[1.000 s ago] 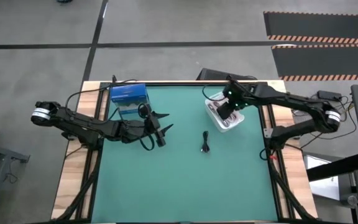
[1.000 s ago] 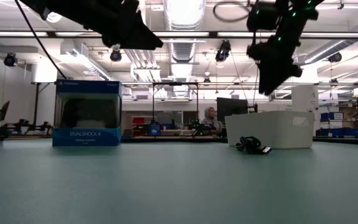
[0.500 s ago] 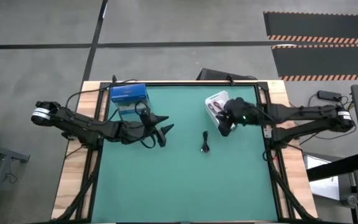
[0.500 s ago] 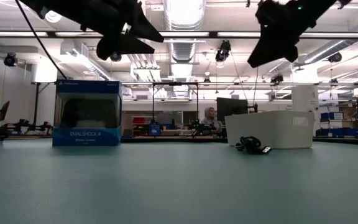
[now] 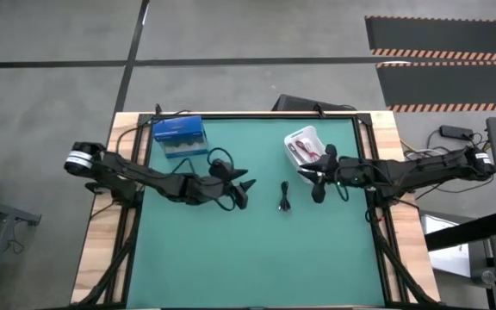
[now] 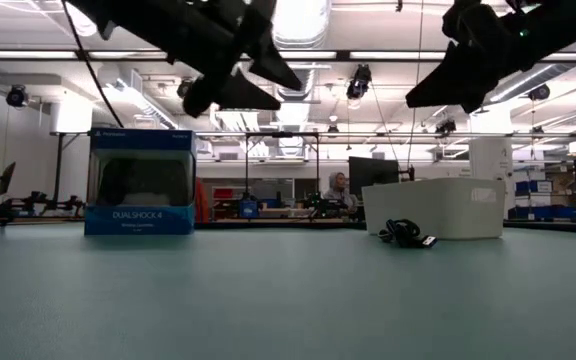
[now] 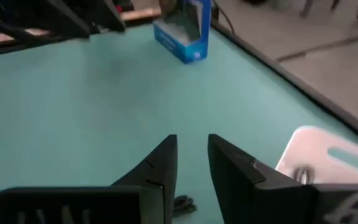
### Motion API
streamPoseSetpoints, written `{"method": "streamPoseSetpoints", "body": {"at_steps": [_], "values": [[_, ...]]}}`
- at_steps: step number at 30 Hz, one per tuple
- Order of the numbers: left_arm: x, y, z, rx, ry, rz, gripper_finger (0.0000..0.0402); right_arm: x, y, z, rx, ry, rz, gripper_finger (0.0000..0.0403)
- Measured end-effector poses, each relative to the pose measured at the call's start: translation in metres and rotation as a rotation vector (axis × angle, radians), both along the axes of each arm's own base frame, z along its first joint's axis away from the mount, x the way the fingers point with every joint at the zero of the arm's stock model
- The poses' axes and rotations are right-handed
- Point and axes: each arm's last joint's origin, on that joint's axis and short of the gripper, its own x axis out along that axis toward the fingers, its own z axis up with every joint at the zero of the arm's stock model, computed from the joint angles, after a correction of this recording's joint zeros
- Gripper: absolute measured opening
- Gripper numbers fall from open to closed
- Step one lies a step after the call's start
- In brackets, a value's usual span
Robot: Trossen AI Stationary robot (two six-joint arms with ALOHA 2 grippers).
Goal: Pick and place USB-C Cables
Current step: Put the black charger cable into the white container
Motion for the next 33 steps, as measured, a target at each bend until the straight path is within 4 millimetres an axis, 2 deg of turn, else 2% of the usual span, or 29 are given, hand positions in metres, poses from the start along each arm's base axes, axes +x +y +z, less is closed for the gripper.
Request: {"method": "streamPoseSetpoints", "body": {"at_steps": [7, 12, 22, 29, 33], "values": [[0.033, -0.006, -0.001, -0.046, 0.076, 0.001, 0.0205, -0.014, 0.000, 0.012, -0.068, -0.067, 0.039, 0.0083], [0.055, -0.009, -0.005, -0.085, 0.148, 0.033, 0.0205, -0.025, 0.002, 0.020, -0.045, -0.113, 0.128, 0.0080], [0.102, -0.017, -0.007, -0.103, 0.174, 0.030, 0.0205, -0.043, 0.003, 0.018, -0.015, -0.055, 0.159, 0.0073], [0.125, -0.023, -0.026, -0.034, 0.265, -0.095, 0.0205, -0.045, 0.002, 0.019, -0.023, -0.060, 0.162, 0.0073], [0.129, -0.024, -0.045, -0.025, 0.317, -0.101, 0.0205, -0.045, 0.002, 0.018, -0.024, -0.056, 0.162, 0.0073]]}}
